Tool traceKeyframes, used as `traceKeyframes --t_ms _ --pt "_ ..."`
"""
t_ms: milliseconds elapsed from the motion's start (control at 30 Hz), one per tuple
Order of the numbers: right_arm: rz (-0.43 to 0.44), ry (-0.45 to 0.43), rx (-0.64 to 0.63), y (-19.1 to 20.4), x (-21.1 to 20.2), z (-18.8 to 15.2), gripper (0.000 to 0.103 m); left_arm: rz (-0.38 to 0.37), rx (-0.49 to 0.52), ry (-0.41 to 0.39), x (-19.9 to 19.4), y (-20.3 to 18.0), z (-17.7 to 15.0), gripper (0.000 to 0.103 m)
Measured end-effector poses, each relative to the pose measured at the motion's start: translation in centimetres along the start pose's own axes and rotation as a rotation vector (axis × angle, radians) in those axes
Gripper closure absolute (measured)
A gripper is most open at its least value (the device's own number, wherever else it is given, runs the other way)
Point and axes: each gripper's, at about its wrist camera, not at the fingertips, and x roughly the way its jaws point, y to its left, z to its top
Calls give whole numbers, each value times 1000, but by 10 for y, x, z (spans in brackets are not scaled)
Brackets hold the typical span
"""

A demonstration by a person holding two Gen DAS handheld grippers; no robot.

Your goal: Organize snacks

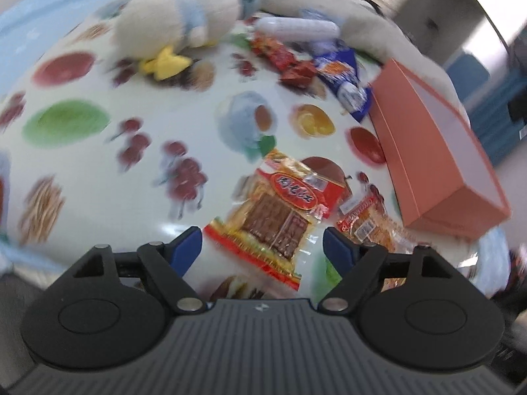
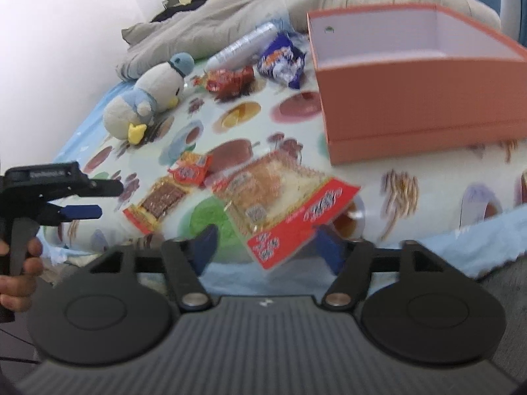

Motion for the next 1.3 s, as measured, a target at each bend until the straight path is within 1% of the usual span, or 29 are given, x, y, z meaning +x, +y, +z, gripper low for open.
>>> traceKeyframes --t_ms 100,200,367,433,567,700,767,833,867,967,1033,1133,1300 --pt "17 -40 -55 1 1 8 19 10 106 16 10 -14 3 18" --pt "24 -57 -122 2 10 16 19 25 202 37 22 -24 6 18" --pt "105 12 -190 -3 41 28 19 36 277 88 42 -27 8 17" --pt "125 35 -235 -2 53 32 19 54 314 101 48 -30 9 17" --pt "169 71 -325 2 70 34 19 37 388 115 57 -38 8 17" --pt "163 90 -382 3 85 34 19 83 480 135 71 -47 5 17" --pt "156 102 -379 1 91 34 19 94 489 152 78 -48 4 17" --pt "148 115 -387 -1 95 32 19 84 494 149 80 -48 4 18" --pt "146 117 -389 -1 97 32 19 67 497 153 81 -48 4 18" --pt "153 139 -380 -4 103 29 19 75 494 166 86 -49 3 19" --pt "151 135 -383 -5 105 27 19 83 488 163 87 -50 3 20" --pt "155 130 -406 -2 107 24 15 83 481 158 88 -50 3 23" --pt "127 127 -465 9 113 20 14 82 491 149 87 -51 2 27"
